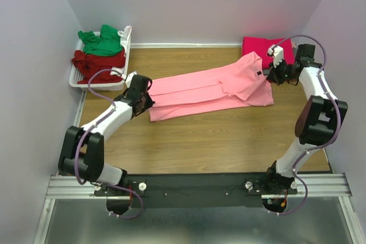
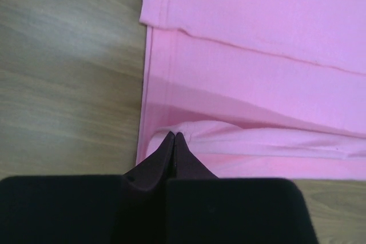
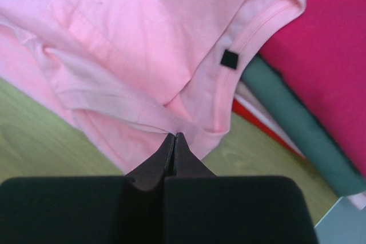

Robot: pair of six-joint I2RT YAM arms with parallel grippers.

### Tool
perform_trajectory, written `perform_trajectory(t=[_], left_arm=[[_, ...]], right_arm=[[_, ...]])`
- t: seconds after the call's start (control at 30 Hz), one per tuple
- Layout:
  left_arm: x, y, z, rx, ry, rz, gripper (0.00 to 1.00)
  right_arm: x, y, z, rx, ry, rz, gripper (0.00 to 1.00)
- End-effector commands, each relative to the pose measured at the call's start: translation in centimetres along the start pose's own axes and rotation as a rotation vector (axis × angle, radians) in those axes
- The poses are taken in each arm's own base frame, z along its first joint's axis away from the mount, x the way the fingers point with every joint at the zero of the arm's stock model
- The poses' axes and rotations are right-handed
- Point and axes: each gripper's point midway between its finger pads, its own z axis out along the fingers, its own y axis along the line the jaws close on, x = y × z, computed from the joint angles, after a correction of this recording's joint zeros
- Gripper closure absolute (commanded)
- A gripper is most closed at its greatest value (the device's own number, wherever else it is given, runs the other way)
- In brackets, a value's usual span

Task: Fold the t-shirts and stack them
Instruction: Fold the tshirt

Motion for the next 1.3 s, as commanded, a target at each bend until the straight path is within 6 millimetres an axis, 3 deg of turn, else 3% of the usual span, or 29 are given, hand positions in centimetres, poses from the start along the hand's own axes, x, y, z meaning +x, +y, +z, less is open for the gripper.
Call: perform_trajectory(t=[0.0,0.03,0.23,0.6,0.77,0.97,1.27], left_arm=[[1.6,-0.1,-2.1,0.089,0.038,-0.010,1.00],[3.0,0.2,-2.3,0.107,0.078,-0.004,1.00],[6.5,1.1,-4.0,0.187,0.160,0.014,1.00],[9.4,2.7,-5.1,0.199,0.219,0.045,1.00],[10.6,2.3,-5.7,0.218,0.256,0.047,1.00],[13.5,2.6,-5.9,0.190,0.343,0.064,1.00],[16.3,2.7,-7.9,0.176,0.455,0.059,1.00]], right_arm=[[-0.2,1.5,-2.4,0.035,0.012,-0.082,1.00],[0.3,2.4,-2.9,0.037,0.020,-0.096,1.00],[3.3,6.0,-4.5,0.036,0.078,-0.134,1.00],[7.3,10.5,-8.7,0.126,0.182,-0.244,1.00],[8.2,11.4,-10.4,0.173,0.222,-0.277,1.00],[8.6,12.2,-10.7,0.167,0.226,-0.279,1.00],[6.5,10.9,-10.7,0.167,0.187,-0.266,1.00]])
